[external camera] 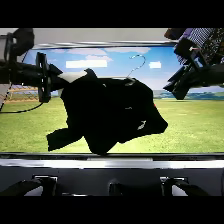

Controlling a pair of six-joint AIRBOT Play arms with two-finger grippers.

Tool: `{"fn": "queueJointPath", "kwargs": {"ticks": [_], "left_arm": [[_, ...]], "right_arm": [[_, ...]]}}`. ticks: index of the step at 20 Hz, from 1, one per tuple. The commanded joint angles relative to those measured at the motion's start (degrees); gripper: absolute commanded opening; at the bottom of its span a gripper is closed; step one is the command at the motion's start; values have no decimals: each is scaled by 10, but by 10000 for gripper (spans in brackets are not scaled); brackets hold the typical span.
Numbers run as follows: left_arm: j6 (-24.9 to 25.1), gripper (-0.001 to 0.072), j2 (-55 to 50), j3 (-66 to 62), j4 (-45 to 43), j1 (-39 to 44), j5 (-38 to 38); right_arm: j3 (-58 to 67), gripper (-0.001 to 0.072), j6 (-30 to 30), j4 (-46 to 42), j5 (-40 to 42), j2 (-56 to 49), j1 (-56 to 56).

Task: Fold the clothes and pants, and hang the long-sleeved shirts on hangers.

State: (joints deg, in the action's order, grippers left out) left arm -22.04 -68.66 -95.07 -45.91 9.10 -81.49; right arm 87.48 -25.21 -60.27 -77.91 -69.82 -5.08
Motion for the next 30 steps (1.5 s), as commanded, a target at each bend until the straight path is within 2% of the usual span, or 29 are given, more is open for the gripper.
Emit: {"fn": "queueJointPath", "kwargs": {"ticks": [1,5,7,18,19,20,21,22,24,30], "left_arm": [[0,37,18,0,10,0,1],[-1,37,20,0,10,0,1],[0,37,20,0,10,0,1],[0,37,19,0,10,0,2],[0,37,19,0,10,0,2],[0,37,18,0,10,0,2],[0,38,18,0,10,0,2],[0,38,18,0,10,0,2],[-6,38,18,0,9,0,10],[-11,41,18,0,9,0,31]], "right_arm": [[0,388,34,45,5,-31,-1],[0,399,36,94,-10,-68,-1],[0,503,37,101,-19,-81,-1],[0,496,66,144,-48,-136,0],[0,448,66,145,-49,-140,0],[0,346,67,146,-52,-143,0],[0,277,74,147,-60,-143,0],[0,247,83,148,-67,-143,0],[0,59,79,153,-77,-142,0],[0,37,40,119,-87,-68,0]]}}
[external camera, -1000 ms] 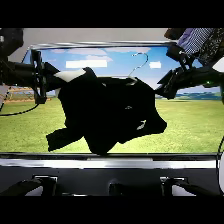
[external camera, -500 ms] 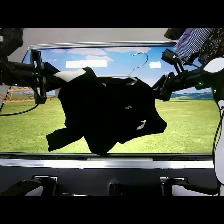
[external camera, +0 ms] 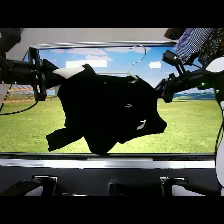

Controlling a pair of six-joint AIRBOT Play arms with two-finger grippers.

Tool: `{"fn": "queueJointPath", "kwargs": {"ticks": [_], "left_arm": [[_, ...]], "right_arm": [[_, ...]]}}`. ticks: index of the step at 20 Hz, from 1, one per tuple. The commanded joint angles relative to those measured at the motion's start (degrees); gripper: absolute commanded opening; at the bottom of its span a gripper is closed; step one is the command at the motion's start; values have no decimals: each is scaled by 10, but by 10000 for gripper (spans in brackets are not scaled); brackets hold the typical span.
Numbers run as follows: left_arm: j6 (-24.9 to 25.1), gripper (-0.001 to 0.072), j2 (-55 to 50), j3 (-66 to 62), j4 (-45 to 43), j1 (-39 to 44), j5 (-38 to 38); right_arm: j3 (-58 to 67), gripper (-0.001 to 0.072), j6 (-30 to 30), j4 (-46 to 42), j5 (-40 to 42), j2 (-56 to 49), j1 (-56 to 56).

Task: Fold the clothes and pants, and hang the long-sleeved shirts on hangers.

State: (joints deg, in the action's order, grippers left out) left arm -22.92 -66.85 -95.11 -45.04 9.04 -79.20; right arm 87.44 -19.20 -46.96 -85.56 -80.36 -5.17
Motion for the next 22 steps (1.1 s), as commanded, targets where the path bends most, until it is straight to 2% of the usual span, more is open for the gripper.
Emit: {"fn": "queueJointPath", "kwargs": {"ticks": [1,2,3,4,6,8,13,14,19,22], "left_arm": [[-2,43,0,0,1,0,8],[-2,50,0,0,1,0,8],[-3,121,-1,0,1,0,8],[-12,231,-1,0,0,0,10],[-70,457,-1,2,-11,0,37],[-151,555,0,2,-35,0,71],[-362,556,0,2,-111,0,152],[-389,556,0,2,-120,0,160],[-475,556,0,2,-122,0,163],[-479,555,0,2,-122,0,163]], "right_arm": [[0,37,-37,-30,-12,58,1],[0,36,-52,-48,-16,80,1],[0,36,-70,-69,-18,103,1],[0,36,-83,-88,-17,127,1],[0,36,-103,-114,-11,171,1],[0,35,-147,-137,-4,211,1],[0,35,-252,-222,24,295,1],[0,35,-275,-247,37,312,1],[0,38,-447,-429,118,383,1],[3,38,-557,-582,122,396,1]]}}
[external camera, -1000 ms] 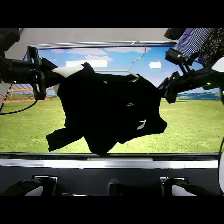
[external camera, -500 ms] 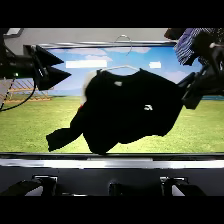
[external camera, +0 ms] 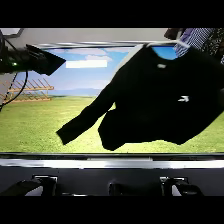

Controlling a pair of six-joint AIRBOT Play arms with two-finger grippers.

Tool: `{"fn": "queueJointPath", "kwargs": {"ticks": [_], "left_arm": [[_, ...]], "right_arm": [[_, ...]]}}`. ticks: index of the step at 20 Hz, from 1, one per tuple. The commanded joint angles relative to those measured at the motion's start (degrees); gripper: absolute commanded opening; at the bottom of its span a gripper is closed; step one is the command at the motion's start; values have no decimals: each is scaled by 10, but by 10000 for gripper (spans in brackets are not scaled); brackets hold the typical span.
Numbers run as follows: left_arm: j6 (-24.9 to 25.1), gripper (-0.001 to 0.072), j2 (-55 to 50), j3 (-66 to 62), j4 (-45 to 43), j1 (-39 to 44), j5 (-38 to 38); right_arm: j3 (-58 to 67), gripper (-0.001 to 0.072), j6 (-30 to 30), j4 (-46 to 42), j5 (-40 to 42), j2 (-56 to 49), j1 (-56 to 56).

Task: Fold the clothes and pants, and hang the long-sleeved shirts on hangers.

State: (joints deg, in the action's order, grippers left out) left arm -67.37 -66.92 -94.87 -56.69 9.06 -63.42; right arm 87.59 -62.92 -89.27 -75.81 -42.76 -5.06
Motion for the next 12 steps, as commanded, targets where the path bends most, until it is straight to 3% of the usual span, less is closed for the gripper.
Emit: {"fn": "queueJointPath", "kwargs": {"ticks": [1,7,12], "left_arm": [[-34,555,0,0,-5,0,5],[-43,555,0,0,-5,0,5],[-43,555,0,1,-5,0,16]], "right_arm": [[6,37,-144,-203,23,20,0],[43,35,-357,-459,128,17,0],[51,35,-470,-641,175,-10,0]]}}
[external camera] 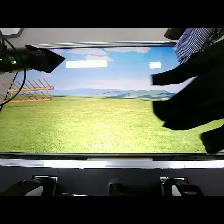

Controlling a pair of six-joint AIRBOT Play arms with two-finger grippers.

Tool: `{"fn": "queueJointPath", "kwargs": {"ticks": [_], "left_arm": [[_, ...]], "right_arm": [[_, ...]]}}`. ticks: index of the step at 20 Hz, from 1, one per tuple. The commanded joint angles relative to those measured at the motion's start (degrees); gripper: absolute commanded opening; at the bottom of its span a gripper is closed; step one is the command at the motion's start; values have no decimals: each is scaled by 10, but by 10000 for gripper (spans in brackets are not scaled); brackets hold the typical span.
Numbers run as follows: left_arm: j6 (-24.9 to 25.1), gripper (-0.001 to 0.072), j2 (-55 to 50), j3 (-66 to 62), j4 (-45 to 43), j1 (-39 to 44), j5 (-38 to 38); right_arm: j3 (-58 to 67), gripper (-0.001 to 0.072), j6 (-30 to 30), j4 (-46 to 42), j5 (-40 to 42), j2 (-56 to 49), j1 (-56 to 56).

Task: Fold the clothes and pants, and hang the long-sleeved shirts on hangers.

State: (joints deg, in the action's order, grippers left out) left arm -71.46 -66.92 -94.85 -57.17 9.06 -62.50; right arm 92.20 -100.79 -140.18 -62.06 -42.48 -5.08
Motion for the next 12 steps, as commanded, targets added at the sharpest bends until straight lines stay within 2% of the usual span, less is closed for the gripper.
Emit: {"fn": "queueJointPath", "kwargs": {"ticks": [1,3,7,9,12], "left_arm": [[-2,555,0,1,0,0,7],[-2,555,0,4,-1,0,9],[-2,555,-1,5,-1,0,11],[-2,555,-4,5,-1,0,11],[-4,555,-12,5,-1,0,11]], "right_arm": [[5,35,-108,-160,38,-22,0],[5,35,-132,-213,32,-42,0],[5,35,-224,-328,34,-75,0],[16,34,-234,-327,36,-90,-9],[52,35,-282,-327,57,-114,-85]]}}
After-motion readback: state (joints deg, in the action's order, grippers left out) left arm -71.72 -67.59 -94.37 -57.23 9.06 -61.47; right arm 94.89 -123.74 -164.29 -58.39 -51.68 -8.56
